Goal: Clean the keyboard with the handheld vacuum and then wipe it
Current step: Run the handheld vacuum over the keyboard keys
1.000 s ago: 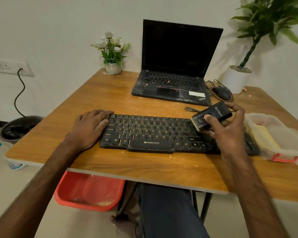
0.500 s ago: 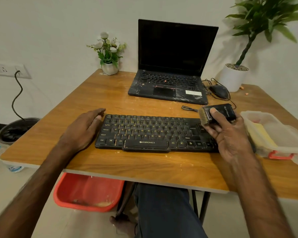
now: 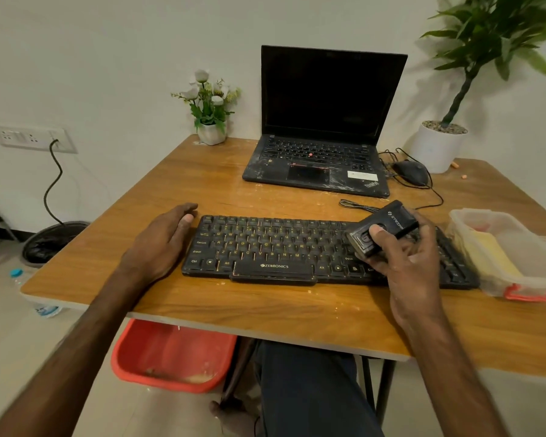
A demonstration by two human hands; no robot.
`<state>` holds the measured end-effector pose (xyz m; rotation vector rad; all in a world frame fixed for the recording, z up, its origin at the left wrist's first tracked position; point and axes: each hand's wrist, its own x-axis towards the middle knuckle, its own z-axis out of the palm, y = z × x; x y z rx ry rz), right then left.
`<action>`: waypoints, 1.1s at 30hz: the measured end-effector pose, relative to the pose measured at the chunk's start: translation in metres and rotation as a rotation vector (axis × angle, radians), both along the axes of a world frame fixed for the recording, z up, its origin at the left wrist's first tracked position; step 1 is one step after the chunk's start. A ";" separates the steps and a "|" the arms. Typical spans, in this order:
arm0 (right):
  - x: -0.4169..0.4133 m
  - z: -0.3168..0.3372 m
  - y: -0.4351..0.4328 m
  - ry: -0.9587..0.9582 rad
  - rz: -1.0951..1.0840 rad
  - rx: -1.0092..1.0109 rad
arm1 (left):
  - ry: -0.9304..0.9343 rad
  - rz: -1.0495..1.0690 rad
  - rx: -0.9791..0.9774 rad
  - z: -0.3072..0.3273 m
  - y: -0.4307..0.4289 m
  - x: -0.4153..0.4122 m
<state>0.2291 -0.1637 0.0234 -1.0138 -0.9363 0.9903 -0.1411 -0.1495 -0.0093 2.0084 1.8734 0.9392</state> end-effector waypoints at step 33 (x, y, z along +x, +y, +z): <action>0.011 -0.013 -0.035 0.067 -0.008 -0.002 | 0.125 -0.282 0.364 0.039 -0.060 0.214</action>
